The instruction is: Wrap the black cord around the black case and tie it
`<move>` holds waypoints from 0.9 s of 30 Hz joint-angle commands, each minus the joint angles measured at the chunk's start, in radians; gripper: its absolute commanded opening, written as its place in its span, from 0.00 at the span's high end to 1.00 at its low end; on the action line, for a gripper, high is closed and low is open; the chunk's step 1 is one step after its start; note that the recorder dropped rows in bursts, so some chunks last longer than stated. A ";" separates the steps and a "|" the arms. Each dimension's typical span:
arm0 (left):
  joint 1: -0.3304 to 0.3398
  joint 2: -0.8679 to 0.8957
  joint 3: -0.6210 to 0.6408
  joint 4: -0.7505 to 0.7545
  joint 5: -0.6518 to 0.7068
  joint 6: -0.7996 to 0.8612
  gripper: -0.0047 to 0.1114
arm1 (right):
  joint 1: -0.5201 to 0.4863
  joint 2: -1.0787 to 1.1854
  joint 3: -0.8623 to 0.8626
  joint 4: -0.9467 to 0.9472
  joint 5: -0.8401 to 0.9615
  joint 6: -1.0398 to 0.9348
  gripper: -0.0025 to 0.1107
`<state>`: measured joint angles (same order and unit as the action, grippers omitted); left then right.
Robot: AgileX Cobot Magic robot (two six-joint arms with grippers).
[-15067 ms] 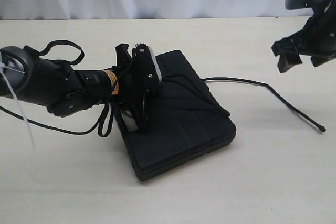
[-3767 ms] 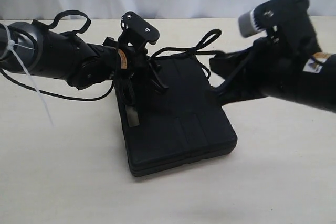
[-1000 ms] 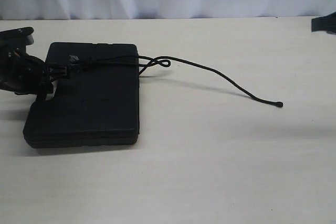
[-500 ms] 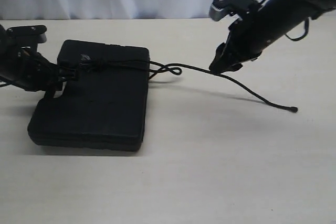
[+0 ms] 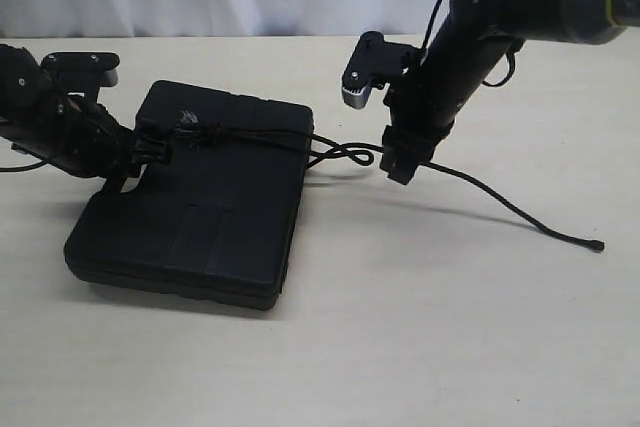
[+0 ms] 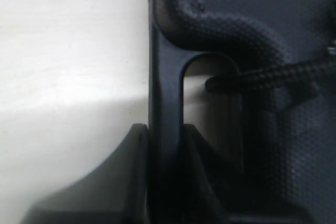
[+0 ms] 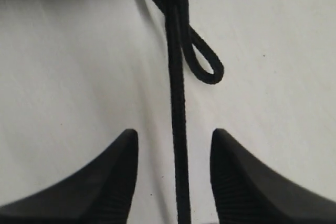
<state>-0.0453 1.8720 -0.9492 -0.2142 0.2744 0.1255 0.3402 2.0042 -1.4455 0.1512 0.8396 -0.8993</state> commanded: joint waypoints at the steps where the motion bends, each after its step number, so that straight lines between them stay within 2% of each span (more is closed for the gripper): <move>1: -0.002 -0.019 -0.001 0.000 -0.015 0.011 0.96 | 0.000 0.015 -0.007 0.006 -0.013 -0.024 0.71; 4: -0.002 -0.019 -0.001 0.000 -0.015 0.011 0.96 | 0.000 0.013 -0.007 0.006 -0.018 -0.020 0.94; 9: 0.000 -0.019 -0.001 0.000 -0.015 0.009 0.96 | -0.010 -0.019 -0.007 0.019 -0.020 0.038 0.94; 16: 0.000 -0.019 -0.001 -0.012 -0.017 -0.003 0.96 | -0.112 -0.086 0.012 0.020 0.005 0.177 0.94; 27: 0.000 -0.019 -0.001 -0.012 -0.019 -0.053 0.96 | -0.275 -0.179 0.235 0.012 -0.249 0.410 0.94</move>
<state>-0.0616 1.8696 -0.9492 -0.2384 0.2844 0.1138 0.1271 1.8629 -1.2464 0.2260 0.6646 -0.5517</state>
